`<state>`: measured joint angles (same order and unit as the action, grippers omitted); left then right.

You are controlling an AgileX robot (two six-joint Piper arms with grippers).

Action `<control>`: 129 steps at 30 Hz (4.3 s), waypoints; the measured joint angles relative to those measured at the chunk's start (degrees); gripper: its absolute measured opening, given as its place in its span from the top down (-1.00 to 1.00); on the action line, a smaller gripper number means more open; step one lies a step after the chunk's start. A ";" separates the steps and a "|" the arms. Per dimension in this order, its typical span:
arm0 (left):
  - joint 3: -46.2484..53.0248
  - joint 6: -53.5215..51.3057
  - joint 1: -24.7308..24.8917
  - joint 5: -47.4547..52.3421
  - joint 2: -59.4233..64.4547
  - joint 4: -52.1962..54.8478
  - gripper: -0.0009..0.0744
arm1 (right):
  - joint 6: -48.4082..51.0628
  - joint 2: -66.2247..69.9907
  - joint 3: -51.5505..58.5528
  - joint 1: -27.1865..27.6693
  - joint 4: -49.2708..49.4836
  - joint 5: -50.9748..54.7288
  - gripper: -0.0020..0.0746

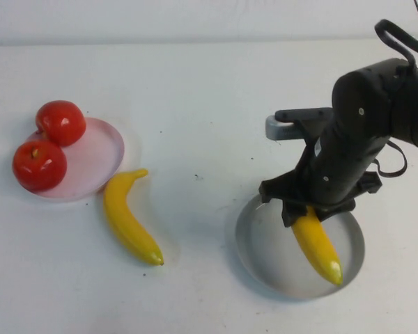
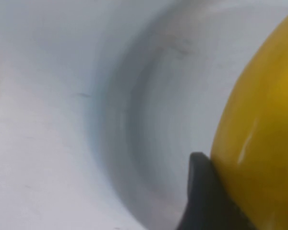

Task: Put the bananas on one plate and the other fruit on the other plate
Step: Put another type of fruit in the right plate

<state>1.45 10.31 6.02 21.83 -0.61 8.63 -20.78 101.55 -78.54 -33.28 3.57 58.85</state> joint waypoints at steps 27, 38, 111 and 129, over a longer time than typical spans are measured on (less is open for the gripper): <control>0.00 0.00 0.00 0.00 0.00 0.00 0.98 | 8.15 5.31 -12.96 -4.31 -0.69 3.17 -0.21; 0.00 0.00 0.00 0.00 0.00 0.00 0.98 | 23.22 23.70 -34.88 -15.07 6.69 -3.71 -0.20; 0.00 0.00 0.00 0.00 0.00 0.00 0.98 | -6.31 -8.36 4.66 -5.40 1.60 -5.63 0.61; 0.00 0.00 0.00 0.00 0.00 0.00 0.98 | 12.72 -27.48 13.45 -5.63 3.02 9.69 0.99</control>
<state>1.45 10.31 6.02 21.83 -0.61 8.63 -8.06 74.07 -65.09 -38.91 6.59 68.54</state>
